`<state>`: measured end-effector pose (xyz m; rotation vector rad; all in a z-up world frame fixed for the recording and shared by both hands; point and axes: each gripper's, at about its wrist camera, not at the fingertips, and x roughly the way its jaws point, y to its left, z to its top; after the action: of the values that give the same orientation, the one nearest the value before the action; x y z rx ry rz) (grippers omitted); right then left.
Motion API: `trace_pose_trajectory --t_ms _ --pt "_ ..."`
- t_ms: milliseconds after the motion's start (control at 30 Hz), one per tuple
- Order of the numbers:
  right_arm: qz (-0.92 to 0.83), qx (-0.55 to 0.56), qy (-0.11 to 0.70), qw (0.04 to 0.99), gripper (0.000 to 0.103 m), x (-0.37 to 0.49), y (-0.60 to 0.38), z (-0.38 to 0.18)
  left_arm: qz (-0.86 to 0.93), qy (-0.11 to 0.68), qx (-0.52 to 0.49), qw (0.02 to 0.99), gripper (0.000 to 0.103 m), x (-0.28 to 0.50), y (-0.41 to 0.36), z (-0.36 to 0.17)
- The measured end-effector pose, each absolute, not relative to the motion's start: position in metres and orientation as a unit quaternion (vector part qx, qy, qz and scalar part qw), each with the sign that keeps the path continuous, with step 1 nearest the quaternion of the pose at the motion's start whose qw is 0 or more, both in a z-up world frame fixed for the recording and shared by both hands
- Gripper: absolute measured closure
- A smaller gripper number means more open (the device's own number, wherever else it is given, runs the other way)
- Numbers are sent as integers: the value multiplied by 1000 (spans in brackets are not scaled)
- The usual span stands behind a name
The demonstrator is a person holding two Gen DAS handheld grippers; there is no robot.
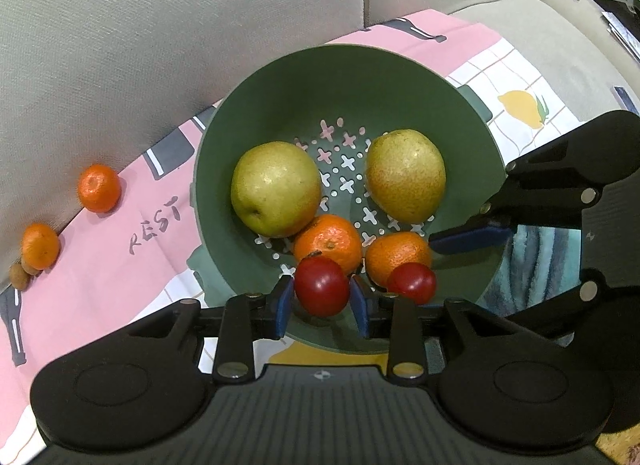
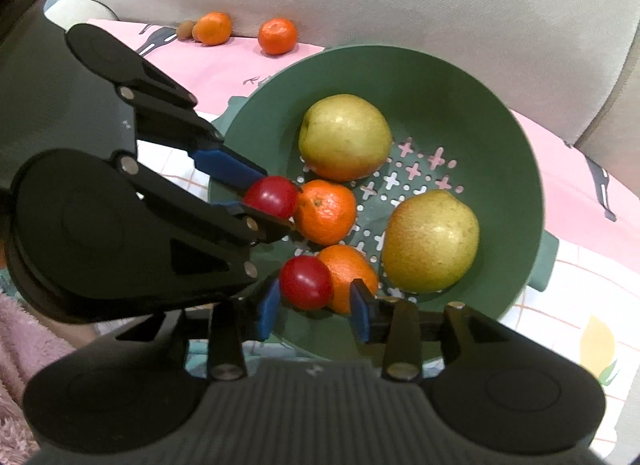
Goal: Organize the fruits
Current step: 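Carry tomatoes over the green colander and open both grippers to drop them, then move both grippers back toward the two remaining mandarins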
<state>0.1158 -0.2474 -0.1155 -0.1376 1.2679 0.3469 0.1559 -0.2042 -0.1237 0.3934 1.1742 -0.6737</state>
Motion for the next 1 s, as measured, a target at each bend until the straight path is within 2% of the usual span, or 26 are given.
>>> trace_pose_trajectory --t_ms 33,100,233,300,400,467,567,733,867,1000 --pt "158 -63 588 791 62 115 -248 -115 -308 539 180 763 60 155 -204 -122" --pt "149 -66 585 794 50 113 -250 -112 -307 535 176 767 57 154 -202 -118" --pt "137 -66 577 802 41 110 -254 -107 -305 527 174 774 53 150 -199 -110" --pt "129 -70 573 807 32 107 -254 -104 -304 522 174 777 51 147 -198 -106" --pt "122 -80 564 812 24 103 -254 -99 -303 512 179 783 45 141 -196 -98" --pt "122 -80 561 815 22 100 -254 -96 -300 503 183 789 40 137 -194 -92" --pt "115 -81 553 821 15 95 -253 -92 -294 493 177 800 39 133 -186 -83" --pt "97 -75 540 832 15 91 -252 -84 -278 474 155 821 36 129 -169 -67" --pt "73 -27 525 848 8 90 -259 -76 -258 460 128 840 34 131 -151 -55" --pt "60 41 495 866 8 89 -262 -63 -230 443 87 862 33 138 -127 -43"
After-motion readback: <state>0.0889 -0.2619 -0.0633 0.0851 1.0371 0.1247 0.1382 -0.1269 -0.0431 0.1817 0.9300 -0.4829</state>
